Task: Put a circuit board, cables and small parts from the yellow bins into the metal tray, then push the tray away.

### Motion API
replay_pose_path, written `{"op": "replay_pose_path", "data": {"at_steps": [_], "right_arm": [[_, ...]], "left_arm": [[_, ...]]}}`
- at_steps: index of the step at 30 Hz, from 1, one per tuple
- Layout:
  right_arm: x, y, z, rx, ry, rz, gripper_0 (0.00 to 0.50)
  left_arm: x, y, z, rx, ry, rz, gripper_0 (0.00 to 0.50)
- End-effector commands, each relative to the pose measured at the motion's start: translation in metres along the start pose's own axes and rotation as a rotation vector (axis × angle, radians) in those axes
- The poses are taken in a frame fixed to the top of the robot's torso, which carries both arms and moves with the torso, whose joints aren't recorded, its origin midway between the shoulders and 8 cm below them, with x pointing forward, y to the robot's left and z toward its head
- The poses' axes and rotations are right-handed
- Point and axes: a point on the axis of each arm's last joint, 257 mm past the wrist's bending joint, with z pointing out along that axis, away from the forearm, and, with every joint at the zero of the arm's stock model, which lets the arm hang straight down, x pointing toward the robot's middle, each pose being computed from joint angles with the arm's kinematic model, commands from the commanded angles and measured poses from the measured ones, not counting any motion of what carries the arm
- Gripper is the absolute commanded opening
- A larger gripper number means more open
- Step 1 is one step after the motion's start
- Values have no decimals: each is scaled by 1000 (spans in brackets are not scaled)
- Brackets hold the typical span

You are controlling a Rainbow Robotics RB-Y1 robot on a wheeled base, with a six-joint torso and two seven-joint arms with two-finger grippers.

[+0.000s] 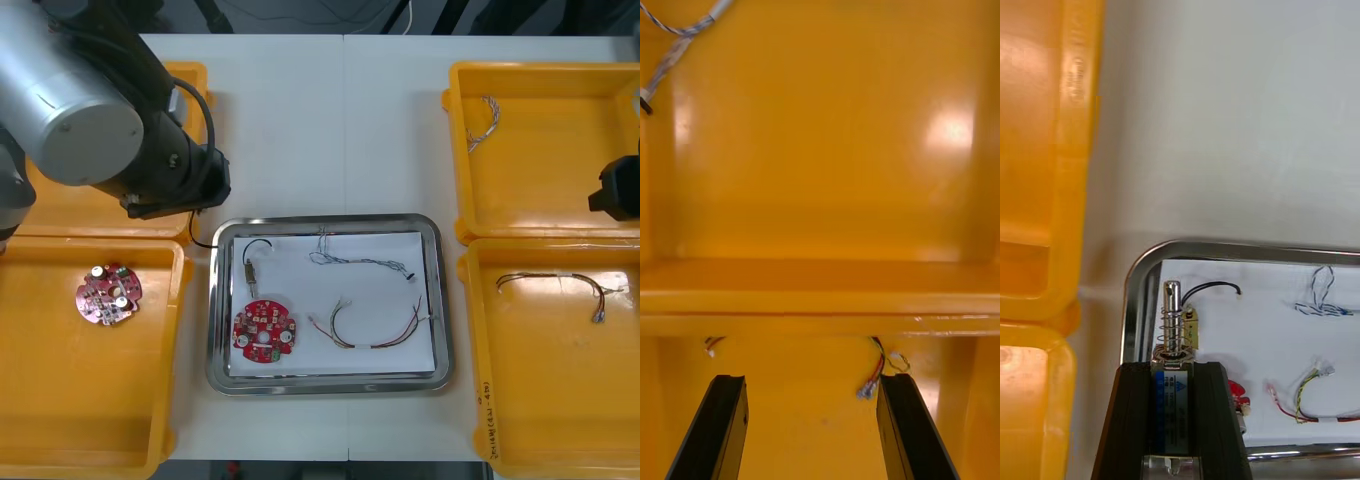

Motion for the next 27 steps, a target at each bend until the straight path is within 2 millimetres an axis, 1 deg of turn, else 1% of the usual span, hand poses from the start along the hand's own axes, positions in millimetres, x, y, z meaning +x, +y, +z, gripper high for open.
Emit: {"op": "replay_pose_path", "data": {"at_steps": [1, 5, 9, 13, 18, 21, 27], "right_arm": [[18, -29, -7, 31, 9, 54, 500], [34, -37, -6, 5, 34, 95, 500], [43, -44, -6, 5, 46, 118, 500], [50, -43, -3, 1, 59, 125, 500], [67, -41, -1, -3, 85, 120, 500], [71, -37, -3, -3, 83, 111, 500], [72, -34, -4, -9, 80, 118, 500]], "left_arm": [[-2, -42, -8, 51, -59, 78, 0], [10, -53, 3, 57, -54, 114, 0], [20, -61, 14, 63, -51, 142, 0], [28, -67, 26, 68, -47, 153, 0], [40, -76, 43, 77, -41, 175, 0], [44, -79, 51, 78, -43, 181, 0], [51, -79, 69, 71, -42, 195, 0]]}}
